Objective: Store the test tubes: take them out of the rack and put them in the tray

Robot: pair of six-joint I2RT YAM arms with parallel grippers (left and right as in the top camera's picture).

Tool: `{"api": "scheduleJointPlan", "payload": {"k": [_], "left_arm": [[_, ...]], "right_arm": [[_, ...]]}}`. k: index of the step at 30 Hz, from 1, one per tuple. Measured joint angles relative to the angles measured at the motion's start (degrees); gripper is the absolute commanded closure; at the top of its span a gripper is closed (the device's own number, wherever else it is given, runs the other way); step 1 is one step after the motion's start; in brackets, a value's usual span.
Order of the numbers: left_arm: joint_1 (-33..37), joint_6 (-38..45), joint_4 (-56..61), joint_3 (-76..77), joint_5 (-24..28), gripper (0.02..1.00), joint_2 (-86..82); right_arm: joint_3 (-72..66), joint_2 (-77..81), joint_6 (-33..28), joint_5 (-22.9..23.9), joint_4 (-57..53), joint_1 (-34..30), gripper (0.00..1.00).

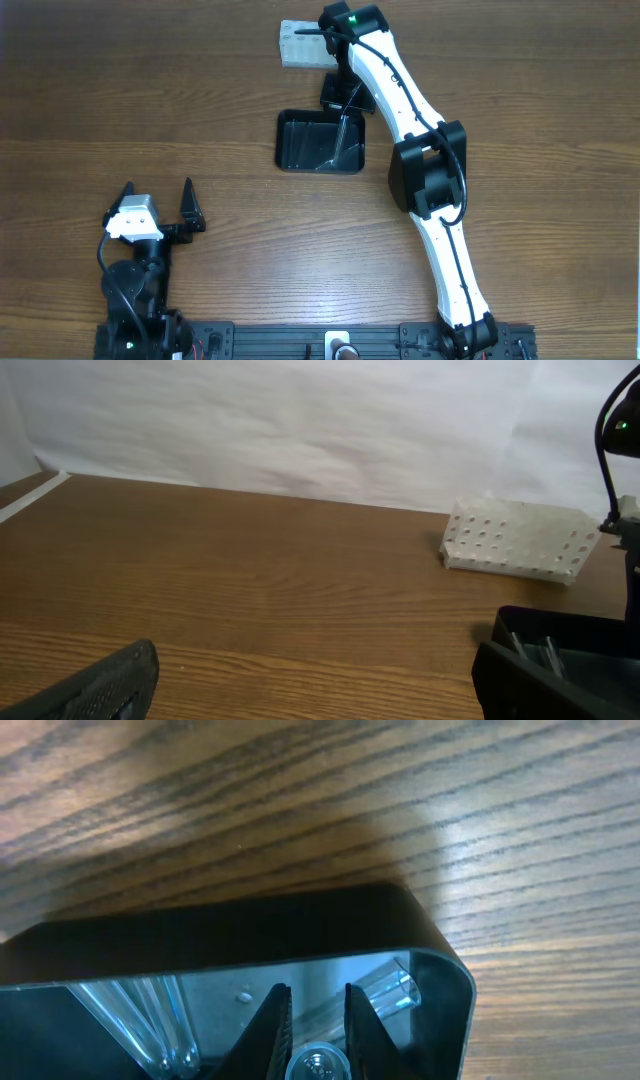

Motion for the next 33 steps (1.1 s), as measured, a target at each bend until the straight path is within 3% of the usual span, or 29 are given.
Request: {"api": "scheduleJointPlan", "payload": {"k": [9,10,12,17,20,26,33], "left_arm": [[0.0,0.0,0.0,0.0,0.0,0.020,0.0],[0.0,0.0,0.0,0.0,0.0,0.020,0.0],[0.0,0.0,0.0,0.0,0.0,0.023,0.0],[0.0,0.0,0.0,0.0,0.0,0.020,0.0],[0.0,0.0,0.0,0.0,0.0,0.020,0.0],[0.0,0.0,0.0,0.0,0.0,0.023,0.0],[0.0,0.0,0.0,0.0,0.0,0.023,0.0]], "right_arm": [[0.0,0.0,0.0,0.0,0.3,0.0,0.987],[0.0,0.0,0.0,0.0,0.3,0.0,0.961],[0.0,0.0,0.0,0.0,0.5,0.0,0.796],[0.0,0.0,0.1,0.0,0.5,0.0,0.766],[0.0,0.0,0.1,0.0,0.5,0.0,0.658],[0.0,0.0,0.2,-0.6,0.5,0.0,0.584],[0.0,0.0,0.3,-6.6,-1.3,0.0,0.527]]}}
